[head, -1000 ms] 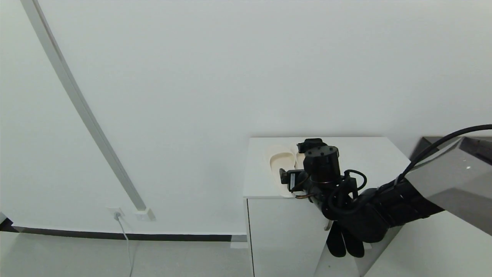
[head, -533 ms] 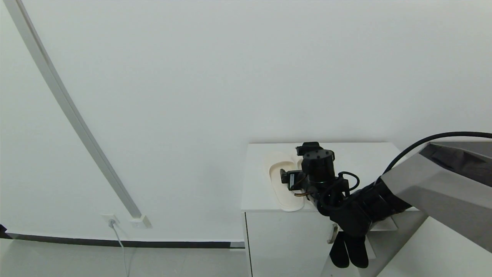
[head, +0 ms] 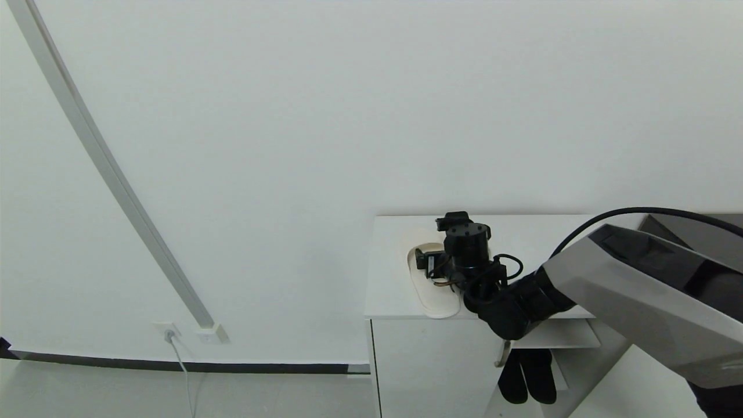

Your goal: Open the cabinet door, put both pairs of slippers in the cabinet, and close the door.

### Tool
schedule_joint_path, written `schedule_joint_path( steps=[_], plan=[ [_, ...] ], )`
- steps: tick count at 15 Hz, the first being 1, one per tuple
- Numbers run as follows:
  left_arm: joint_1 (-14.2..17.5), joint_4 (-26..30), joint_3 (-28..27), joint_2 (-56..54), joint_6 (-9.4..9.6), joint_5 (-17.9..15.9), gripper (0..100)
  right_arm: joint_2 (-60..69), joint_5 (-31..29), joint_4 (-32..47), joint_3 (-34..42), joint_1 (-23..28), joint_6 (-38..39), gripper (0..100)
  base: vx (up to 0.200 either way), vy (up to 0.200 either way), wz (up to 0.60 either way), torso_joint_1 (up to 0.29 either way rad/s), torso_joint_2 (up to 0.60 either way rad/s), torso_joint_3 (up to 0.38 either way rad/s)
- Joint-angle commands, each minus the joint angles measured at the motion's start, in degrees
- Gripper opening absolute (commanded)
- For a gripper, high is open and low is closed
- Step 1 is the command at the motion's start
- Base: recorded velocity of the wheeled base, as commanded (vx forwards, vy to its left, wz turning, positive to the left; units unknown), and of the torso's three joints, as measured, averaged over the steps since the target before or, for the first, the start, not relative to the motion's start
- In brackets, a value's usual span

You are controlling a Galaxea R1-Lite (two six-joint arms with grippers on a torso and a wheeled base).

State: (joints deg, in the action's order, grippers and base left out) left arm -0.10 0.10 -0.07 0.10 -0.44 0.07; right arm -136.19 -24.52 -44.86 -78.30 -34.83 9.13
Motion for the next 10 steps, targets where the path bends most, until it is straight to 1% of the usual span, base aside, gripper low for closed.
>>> schedule_joint_path(
  steps=[1,4,6,7,10],
  plan=[
    [0.0,0.0,0.1,0.1,0.18,0.0,0,-2.3,0.0,0.5,-2.3,0.4,-0.7,100,0.0,0.0,0.0,0.0,0.0,0.0],
    [0.0,0.0,0.0,0.1,0.09,-0.1,0,-2.8,0.8,1.5,-4.9,1.8,-3.1,100,0.0,0.0,0.0,0.0,0.0,0.0],
    [0.0,0.0,0.1,0.1,0.09,-0.1,0,-3.0,1.6,2.6,-5.5,2.3,-3.2,100,0.0,0.0,0.0,0.0,0.0,0.0],
    [0.0,0.0,0.0,0.1,0.09,-0.1,0,-3.0,1.6,2.5,-5.5,2.3,-3.2,0,0.0,0.0,0.0,0.0,0.0,0.0],
    [0.0,0.0,0.1,0.1,0.09,-0.1,0,-1.5,1.6,2.3,-5.1,2.3,-3.2,0,0.0,0.0,0.0,0.0,0.0,0.0]
  ],
)
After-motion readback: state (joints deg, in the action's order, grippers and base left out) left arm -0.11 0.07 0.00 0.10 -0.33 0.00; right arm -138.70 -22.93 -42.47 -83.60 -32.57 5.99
